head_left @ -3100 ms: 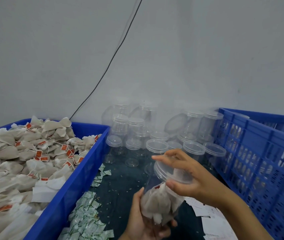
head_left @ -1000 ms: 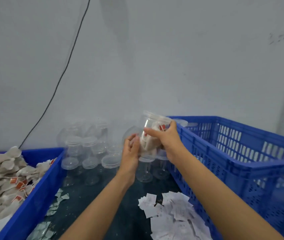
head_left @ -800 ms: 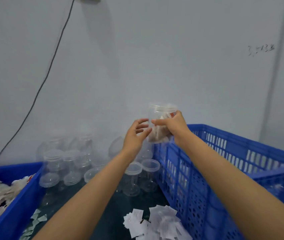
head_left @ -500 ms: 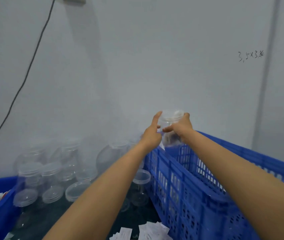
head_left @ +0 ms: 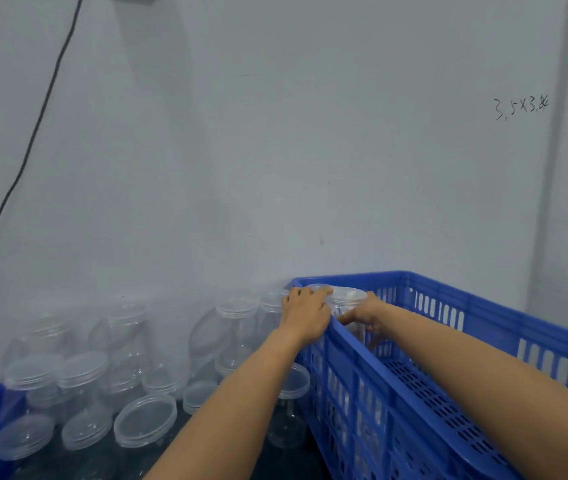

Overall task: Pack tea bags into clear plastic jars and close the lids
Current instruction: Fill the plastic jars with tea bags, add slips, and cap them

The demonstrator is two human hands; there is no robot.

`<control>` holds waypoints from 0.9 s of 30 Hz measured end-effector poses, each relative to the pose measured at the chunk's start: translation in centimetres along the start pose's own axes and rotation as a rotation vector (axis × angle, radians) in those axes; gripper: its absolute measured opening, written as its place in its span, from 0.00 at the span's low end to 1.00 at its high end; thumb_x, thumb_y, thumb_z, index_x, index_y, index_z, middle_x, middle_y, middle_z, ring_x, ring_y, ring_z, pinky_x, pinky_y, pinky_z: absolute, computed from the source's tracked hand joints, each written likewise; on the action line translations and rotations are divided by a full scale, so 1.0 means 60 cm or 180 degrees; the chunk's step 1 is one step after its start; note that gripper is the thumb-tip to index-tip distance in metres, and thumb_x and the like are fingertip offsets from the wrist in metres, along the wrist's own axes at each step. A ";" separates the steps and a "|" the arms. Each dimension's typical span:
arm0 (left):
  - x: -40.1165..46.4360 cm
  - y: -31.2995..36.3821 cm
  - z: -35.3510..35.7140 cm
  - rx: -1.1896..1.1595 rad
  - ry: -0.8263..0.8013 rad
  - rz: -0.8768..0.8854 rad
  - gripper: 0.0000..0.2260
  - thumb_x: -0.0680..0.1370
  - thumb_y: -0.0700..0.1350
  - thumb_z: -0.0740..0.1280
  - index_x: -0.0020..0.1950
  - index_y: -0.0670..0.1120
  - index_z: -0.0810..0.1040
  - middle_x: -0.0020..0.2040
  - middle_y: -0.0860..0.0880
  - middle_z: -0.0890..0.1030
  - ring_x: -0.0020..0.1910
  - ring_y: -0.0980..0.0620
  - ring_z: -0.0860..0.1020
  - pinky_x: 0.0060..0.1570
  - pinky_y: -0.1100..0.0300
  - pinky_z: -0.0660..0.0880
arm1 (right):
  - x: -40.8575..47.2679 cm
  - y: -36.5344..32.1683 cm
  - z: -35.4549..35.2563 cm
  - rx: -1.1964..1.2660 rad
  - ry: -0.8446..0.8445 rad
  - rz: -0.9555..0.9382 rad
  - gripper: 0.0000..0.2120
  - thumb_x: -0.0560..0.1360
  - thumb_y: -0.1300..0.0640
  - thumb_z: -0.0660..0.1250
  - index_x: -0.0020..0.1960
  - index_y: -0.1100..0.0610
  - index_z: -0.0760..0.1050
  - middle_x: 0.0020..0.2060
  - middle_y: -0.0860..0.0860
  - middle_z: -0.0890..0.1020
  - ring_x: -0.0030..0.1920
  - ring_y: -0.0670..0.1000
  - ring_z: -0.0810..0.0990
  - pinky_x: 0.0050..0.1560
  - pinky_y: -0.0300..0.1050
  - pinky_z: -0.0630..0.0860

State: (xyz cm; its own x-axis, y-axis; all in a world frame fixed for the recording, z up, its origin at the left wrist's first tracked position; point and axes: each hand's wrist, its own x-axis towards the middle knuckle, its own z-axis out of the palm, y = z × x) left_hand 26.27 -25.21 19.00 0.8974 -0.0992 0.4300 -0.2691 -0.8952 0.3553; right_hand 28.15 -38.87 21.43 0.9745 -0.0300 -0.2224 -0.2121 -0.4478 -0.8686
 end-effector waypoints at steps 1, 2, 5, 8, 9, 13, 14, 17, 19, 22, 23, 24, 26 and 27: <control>-0.001 -0.002 0.003 0.0031 -0.0010 0.0049 0.21 0.82 0.43 0.52 0.75 0.52 0.64 0.71 0.44 0.68 0.70 0.43 0.62 0.70 0.49 0.57 | 0.006 0.003 0.001 0.0017 -0.0013 0.0001 0.43 0.64 0.65 0.78 0.73 0.57 0.59 0.65 0.62 0.72 0.57 0.64 0.75 0.34 0.59 0.76; -0.001 -0.004 0.007 0.0060 -0.0008 0.0103 0.21 0.82 0.44 0.52 0.75 0.52 0.64 0.71 0.44 0.68 0.70 0.43 0.62 0.70 0.49 0.57 | 0.012 0.006 0.001 0.0051 -0.0030 -0.0013 0.40 0.65 0.66 0.78 0.71 0.58 0.62 0.63 0.62 0.73 0.56 0.63 0.75 0.32 0.56 0.75; 0.000 -0.011 0.018 0.0127 0.0076 0.0193 0.19 0.82 0.46 0.52 0.73 0.52 0.66 0.70 0.46 0.68 0.67 0.45 0.64 0.68 0.51 0.58 | 0.027 0.016 0.002 0.0042 -0.0100 -0.0011 0.34 0.66 0.68 0.75 0.69 0.60 0.67 0.57 0.61 0.76 0.48 0.60 0.77 0.28 0.49 0.74; 0.004 -0.015 0.023 0.0150 0.0059 0.0153 0.17 0.83 0.48 0.51 0.68 0.51 0.72 0.68 0.48 0.67 0.66 0.46 0.65 0.67 0.52 0.60 | 0.033 0.024 0.007 -0.0097 -0.0121 0.0184 0.31 0.69 0.70 0.71 0.70 0.62 0.67 0.47 0.61 0.74 0.37 0.57 0.75 0.27 0.46 0.75; 0.006 -0.016 0.023 0.0168 0.0003 0.0137 0.17 0.83 0.48 0.51 0.68 0.51 0.72 0.69 0.48 0.67 0.66 0.46 0.64 0.67 0.52 0.60 | 0.034 0.025 0.009 -0.0188 -0.0065 0.0198 0.29 0.70 0.70 0.70 0.69 0.63 0.67 0.46 0.61 0.74 0.34 0.57 0.75 0.28 0.46 0.75; 0.011 -0.015 0.021 0.0438 -0.0158 0.0129 0.19 0.83 0.49 0.49 0.70 0.50 0.70 0.71 0.48 0.66 0.69 0.44 0.63 0.68 0.49 0.60 | 0.043 0.026 0.003 -0.0066 0.0059 0.0076 0.26 0.71 0.72 0.69 0.67 0.66 0.67 0.56 0.64 0.76 0.36 0.59 0.78 0.24 0.45 0.76; 0.011 -0.014 0.020 0.0499 -0.0218 0.0112 0.19 0.83 0.49 0.49 0.71 0.50 0.69 0.72 0.48 0.65 0.69 0.43 0.62 0.68 0.48 0.59 | 0.044 0.027 0.001 0.0026 0.0054 0.0033 0.26 0.71 0.73 0.68 0.67 0.67 0.67 0.59 0.66 0.75 0.39 0.60 0.79 0.25 0.46 0.77; 0.010 -0.009 0.011 0.0656 -0.0444 0.0086 0.20 0.83 0.49 0.47 0.72 0.49 0.68 0.74 0.48 0.64 0.71 0.42 0.60 0.69 0.45 0.59 | 0.043 0.029 -0.004 0.0093 -0.0004 0.0014 0.24 0.72 0.75 0.64 0.67 0.67 0.67 0.60 0.66 0.74 0.44 0.62 0.80 0.33 0.51 0.79; 0.005 -0.007 0.006 0.0611 -0.0469 0.0099 0.20 0.83 0.49 0.47 0.73 0.49 0.67 0.75 0.48 0.64 0.72 0.42 0.60 0.70 0.44 0.58 | 0.036 0.022 -0.004 -0.0039 0.0045 -0.0020 0.20 0.74 0.74 0.61 0.65 0.66 0.66 0.58 0.63 0.72 0.46 0.61 0.77 0.40 0.54 0.79; -0.017 -0.015 0.002 0.0241 -0.0057 0.0138 0.19 0.84 0.50 0.49 0.73 0.51 0.67 0.73 0.51 0.66 0.71 0.46 0.62 0.68 0.49 0.59 | 0.025 -0.001 -0.001 -0.0541 0.0380 -0.0429 0.15 0.76 0.71 0.59 0.63 0.66 0.66 0.52 0.61 0.69 0.45 0.56 0.73 0.47 0.48 0.72; -0.026 -0.021 -0.001 0.0135 0.0134 0.0168 0.18 0.84 0.49 0.51 0.72 0.51 0.68 0.73 0.52 0.67 0.70 0.47 0.63 0.67 0.50 0.60 | 0.019 -0.011 -0.001 -0.0646 0.0497 -0.0589 0.16 0.76 0.70 0.58 0.64 0.66 0.65 0.53 0.61 0.70 0.46 0.57 0.73 0.45 0.46 0.70; -0.036 -0.030 -0.006 0.0035 0.0302 0.0188 0.17 0.83 0.49 0.53 0.72 0.51 0.68 0.72 0.53 0.68 0.69 0.48 0.64 0.66 0.52 0.60 | 0.013 -0.019 -0.003 -0.0756 0.0582 -0.0731 0.15 0.76 0.69 0.58 0.63 0.63 0.65 0.52 0.61 0.71 0.46 0.56 0.73 0.42 0.43 0.68; -0.060 -0.053 -0.021 -0.0199 0.0578 0.0144 0.17 0.82 0.47 0.56 0.72 0.51 0.69 0.70 0.52 0.69 0.68 0.48 0.66 0.65 0.54 0.62 | 0.000 -0.035 -0.008 -0.0980 0.0708 -0.0974 0.10 0.74 0.67 0.58 0.53 0.59 0.62 0.41 0.57 0.70 0.38 0.54 0.69 0.31 0.41 0.61; -0.075 -0.067 -0.031 -0.0319 0.0687 0.0092 0.17 0.82 0.45 0.58 0.71 0.50 0.69 0.69 0.51 0.70 0.66 0.48 0.67 0.65 0.55 0.63 | -0.006 -0.041 -0.011 -0.1007 0.0759 -0.1044 0.09 0.74 0.67 0.58 0.51 0.59 0.61 0.38 0.56 0.68 0.36 0.53 0.67 0.29 0.42 0.58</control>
State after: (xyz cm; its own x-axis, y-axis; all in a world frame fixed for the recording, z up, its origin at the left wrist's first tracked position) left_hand 22.66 -20.37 17.18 0.7961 -0.0193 0.6048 -0.3366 -0.8447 0.4161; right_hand 28.37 -38.33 23.97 0.9835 -0.0291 0.1787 0.1044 -0.7151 -0.6911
